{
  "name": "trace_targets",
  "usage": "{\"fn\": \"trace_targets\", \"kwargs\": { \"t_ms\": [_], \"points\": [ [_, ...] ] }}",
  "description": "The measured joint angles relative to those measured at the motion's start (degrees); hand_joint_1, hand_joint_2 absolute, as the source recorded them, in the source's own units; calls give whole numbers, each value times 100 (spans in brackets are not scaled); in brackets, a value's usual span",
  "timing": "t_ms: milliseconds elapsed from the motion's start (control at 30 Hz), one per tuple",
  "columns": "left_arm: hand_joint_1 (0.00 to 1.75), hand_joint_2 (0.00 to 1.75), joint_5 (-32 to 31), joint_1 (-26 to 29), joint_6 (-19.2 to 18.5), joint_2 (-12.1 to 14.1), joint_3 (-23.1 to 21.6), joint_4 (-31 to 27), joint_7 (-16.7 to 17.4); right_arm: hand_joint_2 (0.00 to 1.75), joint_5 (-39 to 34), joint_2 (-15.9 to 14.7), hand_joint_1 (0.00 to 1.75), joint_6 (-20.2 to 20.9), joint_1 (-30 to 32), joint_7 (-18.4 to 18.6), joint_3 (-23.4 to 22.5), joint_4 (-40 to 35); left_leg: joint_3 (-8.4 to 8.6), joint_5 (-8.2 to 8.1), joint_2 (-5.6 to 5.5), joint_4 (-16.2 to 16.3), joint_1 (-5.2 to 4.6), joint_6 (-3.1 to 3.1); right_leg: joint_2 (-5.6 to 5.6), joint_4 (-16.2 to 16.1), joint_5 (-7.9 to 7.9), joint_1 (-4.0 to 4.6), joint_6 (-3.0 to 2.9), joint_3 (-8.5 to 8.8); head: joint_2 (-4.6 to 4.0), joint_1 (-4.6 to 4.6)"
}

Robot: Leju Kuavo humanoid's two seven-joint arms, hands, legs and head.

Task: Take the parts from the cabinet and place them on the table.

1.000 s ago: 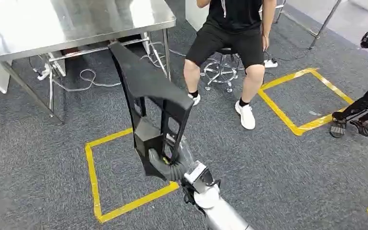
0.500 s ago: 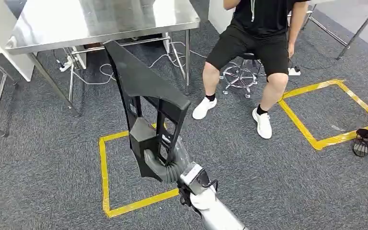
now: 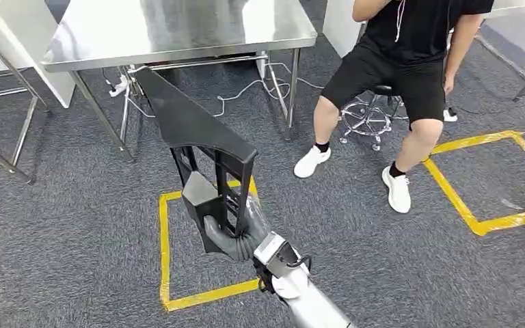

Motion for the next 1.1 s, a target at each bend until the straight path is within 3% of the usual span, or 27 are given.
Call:
{"fn": "trace_targets", "kwargs": {
  "t_ms": [67, 100, 133, 167, 233, 267, 300, 333, 400, 433, 467, 567, 600, 633, 667, 733, 767, 800, 833, 867, 900, 933, 967, 1067, 1100],
  "points": [
    [0, 175, 6, 7, 2, 4, 4, 0, 17, 175, -31, 41, 175, 20, -56, 17, 44, 44, 8, -24, 3, -6, 36, -46, 2, -11, 0, 12, -67, 8, 0, 2],
    [0, 175, 7, 4, 6, 26, 4, -9, 20, 175, -33, 63, 175, 28, -71, 24, 54, 48, 13, -69, 15, 27, 51, -71, 0, -45, 8, -58, -95, 46, 0, 13],
    [0, 175, 9, 3, 7, 7, 4, -4, 20, 175, -46, 78, 175, 35, -86, 28, 68, 61, -42, -173, 100, 205, 48, -120, -7, -48, -19, -57, -139, 85, 0, -17],
    [0, 175, 11, 0, 7, 7, 4, -4, 20, 175, -52, 105, 175, 35, -103, 28, 74, 74, -194, -344, 151, 512, 69, -159, -13, -48, -36, -57, -164, 106, 0, -22],
    [0, 175, 13, 3, 4, 11, 4, -4, 31, 175, -68, 111, 175, 46, -114, 31, 83, 111, -742, -734, 210, 1468, 112, -234, -28, -45, -69, -47, -204, 131, 0, -20],
    [0, 175, 13, 10, -2, 11, 7, -4, 28, 175, -74, 111, 175, 52, -114, 37, 85, 135, -923, -762, 221, 1723, 124, -254, -28, -45, -76, -46, -211, 135, 0, -22],
    [0, 175, 20, 14, -7, 11, 7, -4, 28, 175, -83, 111, 175, 55, -114, 42, 90, 168, -995, -639, 227, 1723, 142, -262, -26, -44, -94, -47, -202, 148, 0, -22],
    [0, 175, 24, 14, -15, 15, 7, -4, 24, 175, -98, 112, 175, 55, -115, 42, 98, 192, -921, -411, 232, 1465, 153, -258, -22, -45, -105, -48, -200, 167, 0, -22],
    [0, 175, 42, 10, -18, 20, 7, -4, 15, 175, -118, 116, 175, 46, -126, 42, 127, 225, -488, 156, 244, 502, 159, -218, -17, -46, -152, -52, -161, 238, 0, -22],
    [0, 175, 61, 7, -18, 20, 11, -4, 15, 175, -125, 125, 175, 28, -140, 42, 146, 240, -287, 288, 275, 70, 154, -184, -19, -55, -173, -52, -134, 259, 0, -22],
    [0, 175, 114, -14, -18, 20, 24, -4, 15, 175, -131, 127, 175, -2, -161, 39, 157, 251, -254, 213, 271, 41, 107, -161, -18, -46, -197, 14, -94, 255, 0, -17],
    [0, 175, 221, -15, -22, 17, 103, -4, -15, 175, -98, 131, 175, -72, -180, 39, 173, 271, -270, 174, 226, 49, 56, -44, -31, -100, -217, -20, 6, 286, 0, -20],
    [0, 175, 232, -16, -22, 15, 122, -4, -31, 175, -74, 140, 175, -101, -186, 39, 177, 267, -190, 219, 222, -41, 76, 11, -31, -104, -237, 14, 52, 301, 0, -17],
    [0, 175, 236, -11, -24, 0, 136, -4, -48, 175, -61, 127, 175, -133, -195, 42, 179, 269, -132, 237, 226, -102, 92, 47, -26, 41, -292, -2, 50, 243, 0, -4],
    [0, 175, 247, -17, -28, 4, 149, -4, -59, 175, -59, 125, 175, -144, -218, 39, 186, 269, -111, 235, 231, -115, 93, 102, -20, 355, -439, 3, 10, 88, 0, 7],
    [0, 175, 271, -25, -46, 4, 170, -4, -90, 175, -61, 83, 175, -179, -214, 42, 186, 280, -93, 204, 215, -115, 65, 146, -15, 1309, -778, 1, -52, -453, 0, 11],
    [0, 175, 275, -21, -55, 4, 173, -4, -92, 175, -61, 59, 175, -184, -213, 42, 186, 286, -88, 190, 200, -110, 53, 155, -15, 1658, -851, 3, -44, -683, 0, 13],
    [0, 175, 275, -18, -55, 4, 177, -4, -92, 175, -61, 35, 175, -186, -209, 42, 186, 295, -75, 177, 186, -108, 43, 156, -15, 1750, -813, 3, -10, -790, 0, 13],
    [0, 175, 275, -14, -63, -2, 181, -4, -94, 175, -61, 17, 175, -188, -208, 42, 186, 299, -52, 155, 167, -105, 35, 154, -16, 1549, -665, 4, 41, -737, 0, 15],
    [0, 175, 275, -14, -68, -11, 183, -4, -96, 175, -61, 6, 175, -192, -210, 42, 186, 299, -23, 130, 147, -98, 31, 141, -16, 1130, -437, 5, 93, -566, 0, 13],
    [0, 175, 275, -15, -72, -15, 186, -4, -101, 175, -61, 2, 175, -195, -212, 42, 186, 299, 15, 96, 130, -86, 30, 123, -16, 579, -178, 5, 129, -318, 0, 15],
    [0, 175, 280, -14, -72, -17, 190, -4, -101, 175, -57, -2, 175, -212, -212, 42, 188, 299, 37, 53, 121, -69, 30, 98, -16, 23, 41, 5, 127, -62, 0, 17],
    [0, 175, 286, -18, -72, -17, 199, -4, -98, 175, -55, -2, 175, -229, -214, 44, 188, 302, 47, 7, 114, -34, -20, 54, -12, -32, 39, 30, 57, -33, 0, 9],
    [0, 175, 288, -18, -72, -20, 232, -4, -63, 175, -22, 20, 175, -278, -216, 50, 197, 302, 48, -24, 121, -52, 37, -28, -8, -49, 27, 61, -67, -4, 0, 13],
    [0, 175, 293, -33, -72, -15, 247, -7, -41, 175, -4, 31, 175, -286, -225, 57, 199, 299, 71, -59, 127, -50, 31, -69, -3, -91, 32, 10, -107, 32, 0, 11]
  ]
}}
